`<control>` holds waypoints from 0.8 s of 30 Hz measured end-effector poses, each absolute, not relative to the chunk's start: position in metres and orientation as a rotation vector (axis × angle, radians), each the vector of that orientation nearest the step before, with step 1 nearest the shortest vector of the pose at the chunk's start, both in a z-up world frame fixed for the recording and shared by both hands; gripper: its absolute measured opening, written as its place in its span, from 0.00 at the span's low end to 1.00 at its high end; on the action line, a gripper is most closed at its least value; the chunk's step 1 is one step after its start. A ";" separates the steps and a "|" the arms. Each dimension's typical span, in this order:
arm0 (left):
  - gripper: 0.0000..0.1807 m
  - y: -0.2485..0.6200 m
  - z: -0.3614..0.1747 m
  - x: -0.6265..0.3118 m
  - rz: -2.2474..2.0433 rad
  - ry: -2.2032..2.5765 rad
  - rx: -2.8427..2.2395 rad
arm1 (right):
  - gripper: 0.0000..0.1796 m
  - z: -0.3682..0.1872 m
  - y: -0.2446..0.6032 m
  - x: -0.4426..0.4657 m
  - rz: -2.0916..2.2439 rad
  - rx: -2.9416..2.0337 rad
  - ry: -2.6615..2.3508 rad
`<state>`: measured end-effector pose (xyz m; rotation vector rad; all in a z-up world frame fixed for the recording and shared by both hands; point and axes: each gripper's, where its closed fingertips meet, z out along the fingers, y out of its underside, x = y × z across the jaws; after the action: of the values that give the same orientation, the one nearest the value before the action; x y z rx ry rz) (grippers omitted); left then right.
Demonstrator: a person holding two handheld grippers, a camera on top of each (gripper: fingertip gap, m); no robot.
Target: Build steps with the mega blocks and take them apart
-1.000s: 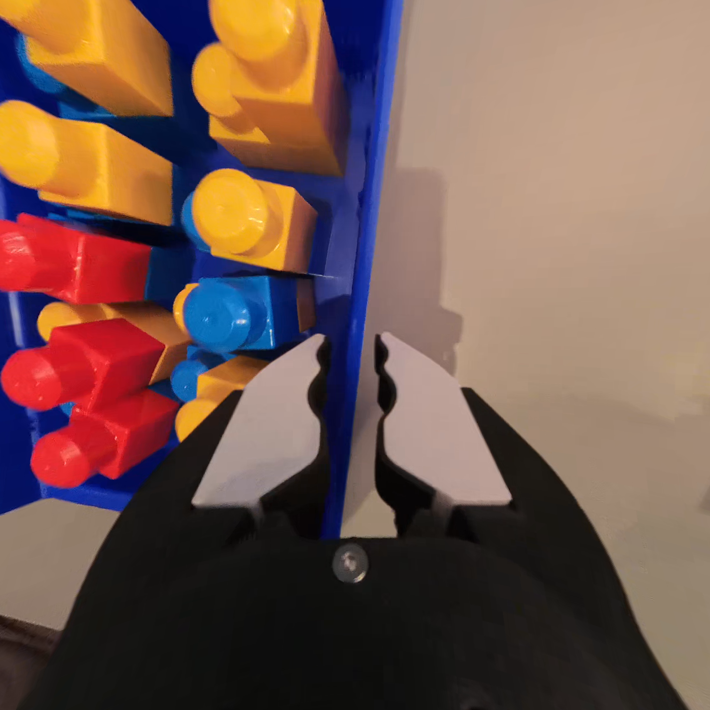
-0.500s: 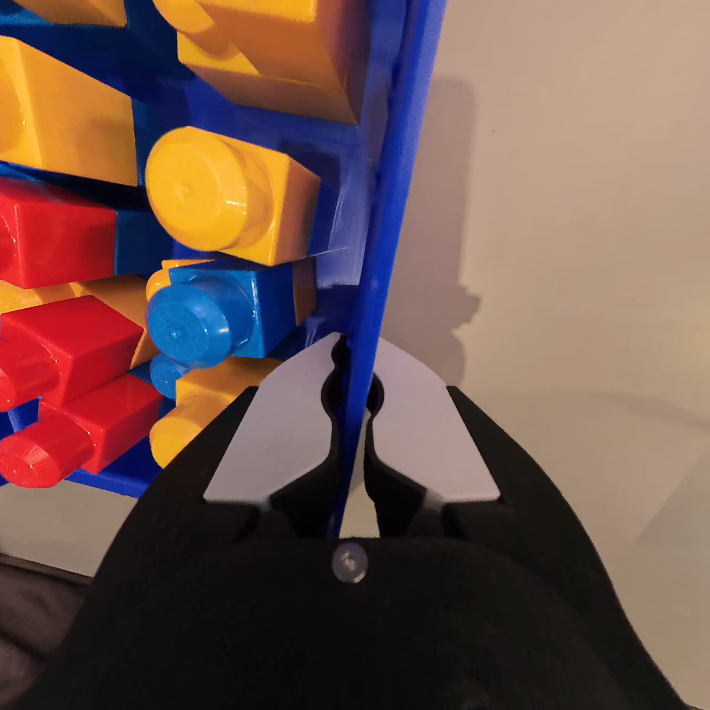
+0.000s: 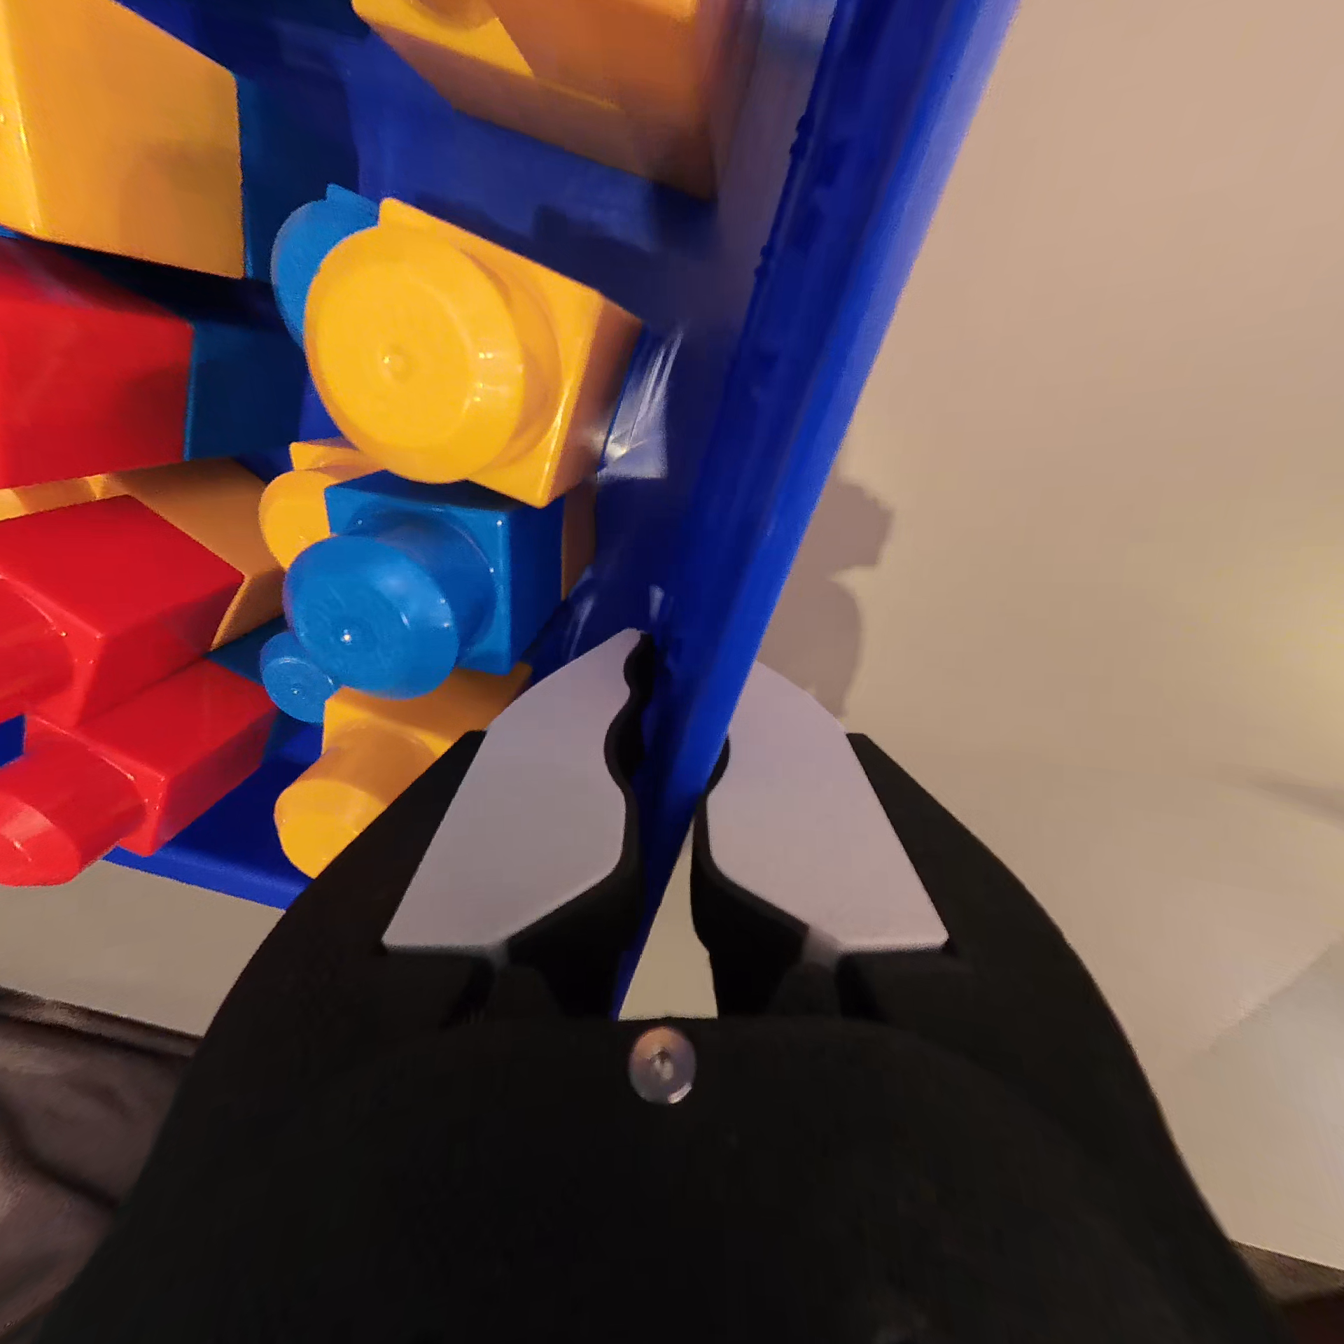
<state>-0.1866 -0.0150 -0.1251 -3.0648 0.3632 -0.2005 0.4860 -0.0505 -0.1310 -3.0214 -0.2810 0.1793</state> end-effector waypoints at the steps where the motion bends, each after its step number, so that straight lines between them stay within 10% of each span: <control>1: 0.05 -0.014 -0.125 -0.175 -0.204 0.409 -3.055 | 0.05 -0.131 -0.049 0.477 0.162 -3.023 -0.301; 24: 0.16 -0.048 -0.126 -0.044 -0.168 0.806 -3.035 | 0.11 -0.140 -0.033 0.374 0.121 -3.070 -0.541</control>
<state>-0.0438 -0.0481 -0.1264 -3.0353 0.8064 -0.1678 0.3737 -0.0333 -0.1397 -3.0703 -0.5407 0.1211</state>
